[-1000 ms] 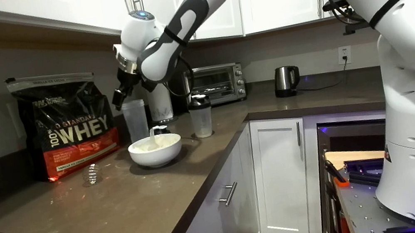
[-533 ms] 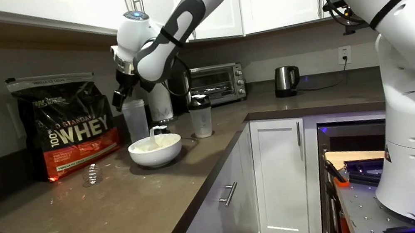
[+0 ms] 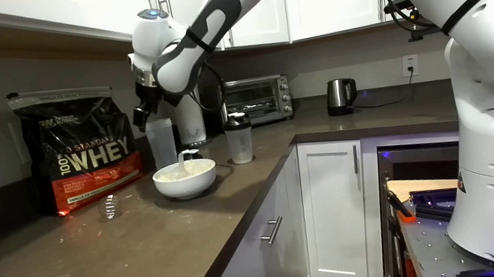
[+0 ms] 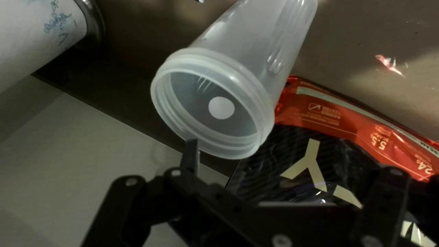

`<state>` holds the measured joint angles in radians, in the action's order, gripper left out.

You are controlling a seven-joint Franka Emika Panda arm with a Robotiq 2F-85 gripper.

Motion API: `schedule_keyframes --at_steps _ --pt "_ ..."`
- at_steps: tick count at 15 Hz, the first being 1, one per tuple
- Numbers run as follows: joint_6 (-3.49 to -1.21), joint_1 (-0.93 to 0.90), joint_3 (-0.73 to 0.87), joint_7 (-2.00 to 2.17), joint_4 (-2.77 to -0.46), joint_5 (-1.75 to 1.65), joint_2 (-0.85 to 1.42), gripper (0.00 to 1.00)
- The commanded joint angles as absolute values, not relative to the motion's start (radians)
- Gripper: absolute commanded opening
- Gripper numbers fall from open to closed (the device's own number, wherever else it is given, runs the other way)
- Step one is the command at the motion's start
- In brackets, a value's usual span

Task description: Move the uncovered cup to the left

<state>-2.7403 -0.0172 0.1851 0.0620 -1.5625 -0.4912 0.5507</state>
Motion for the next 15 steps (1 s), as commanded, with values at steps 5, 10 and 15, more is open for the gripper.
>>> schedule_keyframes --at_steps 5,10,15 --pt "-2.698 -0.02 0.184 0.019 -1.535 -0.453 0.572 0.86" --pt "-2.686 -0.019 0.183 0.019 -1.537 -0.452 0.577 0.77" --pt "-2.686 -0.022 0.182 0.02 -1.551 -0.454 0.576 0.65"
